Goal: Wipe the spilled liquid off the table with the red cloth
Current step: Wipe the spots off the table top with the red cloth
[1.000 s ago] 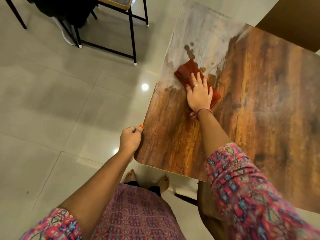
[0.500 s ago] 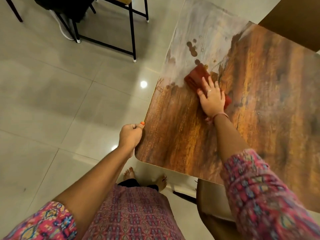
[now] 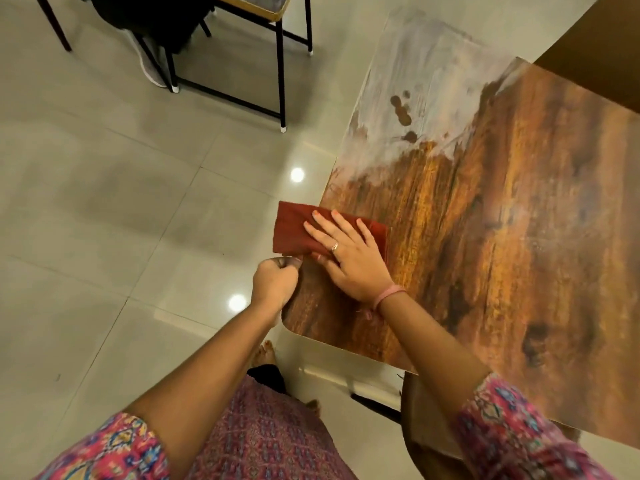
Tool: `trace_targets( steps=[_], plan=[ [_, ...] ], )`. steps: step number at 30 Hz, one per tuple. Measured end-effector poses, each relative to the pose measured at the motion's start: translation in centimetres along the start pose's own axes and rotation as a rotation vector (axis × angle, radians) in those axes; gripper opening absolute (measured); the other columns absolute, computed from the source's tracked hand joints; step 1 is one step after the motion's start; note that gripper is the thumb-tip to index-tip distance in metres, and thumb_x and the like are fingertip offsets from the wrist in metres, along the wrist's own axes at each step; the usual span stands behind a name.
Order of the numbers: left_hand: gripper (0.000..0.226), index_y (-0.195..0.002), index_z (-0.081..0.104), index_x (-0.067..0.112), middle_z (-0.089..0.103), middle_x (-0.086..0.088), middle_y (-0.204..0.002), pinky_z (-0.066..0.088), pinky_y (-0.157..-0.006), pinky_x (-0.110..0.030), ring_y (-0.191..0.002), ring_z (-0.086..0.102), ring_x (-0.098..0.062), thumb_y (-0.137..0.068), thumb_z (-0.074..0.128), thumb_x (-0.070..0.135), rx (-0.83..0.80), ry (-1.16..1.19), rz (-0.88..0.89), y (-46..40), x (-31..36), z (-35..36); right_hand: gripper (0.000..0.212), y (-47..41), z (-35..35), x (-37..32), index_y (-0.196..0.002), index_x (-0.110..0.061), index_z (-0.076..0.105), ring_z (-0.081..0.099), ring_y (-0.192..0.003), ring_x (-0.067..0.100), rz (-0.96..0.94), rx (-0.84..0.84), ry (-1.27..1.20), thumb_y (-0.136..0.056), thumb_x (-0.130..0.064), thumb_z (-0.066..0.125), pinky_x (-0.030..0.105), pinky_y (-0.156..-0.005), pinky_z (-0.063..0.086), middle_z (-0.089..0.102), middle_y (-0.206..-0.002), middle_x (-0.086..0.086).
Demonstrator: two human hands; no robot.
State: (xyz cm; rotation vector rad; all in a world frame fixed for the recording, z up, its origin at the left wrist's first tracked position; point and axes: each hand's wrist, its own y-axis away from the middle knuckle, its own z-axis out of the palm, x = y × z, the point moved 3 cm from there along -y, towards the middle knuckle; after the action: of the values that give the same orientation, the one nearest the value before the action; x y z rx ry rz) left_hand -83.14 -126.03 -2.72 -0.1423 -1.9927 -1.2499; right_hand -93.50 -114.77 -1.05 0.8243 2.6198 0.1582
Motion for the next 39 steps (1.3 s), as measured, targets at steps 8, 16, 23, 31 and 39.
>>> trace_targets(
  steps=[8, 16, 23, 31, 39],
  plan=[
    [0.045, -0.055, 0.056, 0.010, 0.058, 0.000, -0.061, 0.043, -0.063, -0.029, -0.061, 0.054, -0.016, -0.092, 0.057, 0.036, -0.008, -0.013, 0.009, 0.1, -0.1, 0.0, 0.055, -13.3, -6.6, 8.7, -0.151, -0.032, 0.015, 0.004, -0.148, 0.021, 0.449, 0.125, -0.058, -0.100, -0.040, 0.033, 0.049, -0.117, 0.003, 0.010, -0.160, -0.007],
    [0.042, -0.066, 0.067, 0.006, 0.063, -0.003, -0.062, 0.042, -0.054, -0.024, -0.059, 0.055, -0.017, -0.092, 0.055, 0.038, -0.027, 0.021, -0.008, 0.1, -0.3, -0.1, 0.060, -5.4, -2.9, 1.5, -0.151, -0.030, 0.021, 0.010, -0.147, 0.020, 0.441, 0.211, -0.028, -0.097, -0.057, 0.022, 0.048, -0.117, 0.007, 0.017, -0.159, -0.004],
    [0.021, -0.098, 0.062, 0.015, 0.067, -0.007, -0.094, 0.048, -0.063, -0.029, -0.083, 0.061, -0.019, -0.086, 0.047, 0.008, -0.040, 0.016, 0.056, 0.1, 1.2, 0.6, 0.048, 5.4, 2.4, -3.6, -0.145, -0.035, 0.035, 0.014, -0.146, 0.013, 0.374, 0.222, -0.034, -0.098, -0.042, 0.029, 0.046, -0.117, 0.011, 0.027, -0.155, -0.012],
    [0.032, -0.117, 0.056, 0.010, 0.060, -0.007, -0.117, 0.043, -0.092, -0.030, -0.107, 0.055, -0.022, -0.086, 0.053, 0.008, 0.052, -0.089, 0.320, -2.3, 7.7, 4.1, 0.052, -1.5, -1.7, 4.1, -0.149, -0.034, 0.021, 0.018, -0.145, 0.014, 0.380, 0.237, -0.002, -0.098, -0.039, 0.032, 0.048, -0.116, 0.010, 0.025, -0.156, -0.011],
    [0.032, -0.123, 0.055, 0.013, 0.058, -0.003, -0.118, 0.042, -0.086, -0.026, -0.105, 0.053, -0.018, -0.095, 0.044, 0.022, 0.117, -0.120, 0.259, -7.2, 12.8, 7.7, 0.050, -14.4, -8.7, 15.2, -0.149, -0.034, 0.024, 0.010, -0.147, 0.016, 0.471, 0.250, -0.074, -0.099, -0.034, 0.033, 0.051, -0.117, 0.006, 0.018, -0.158, -0.009]
  ],
)
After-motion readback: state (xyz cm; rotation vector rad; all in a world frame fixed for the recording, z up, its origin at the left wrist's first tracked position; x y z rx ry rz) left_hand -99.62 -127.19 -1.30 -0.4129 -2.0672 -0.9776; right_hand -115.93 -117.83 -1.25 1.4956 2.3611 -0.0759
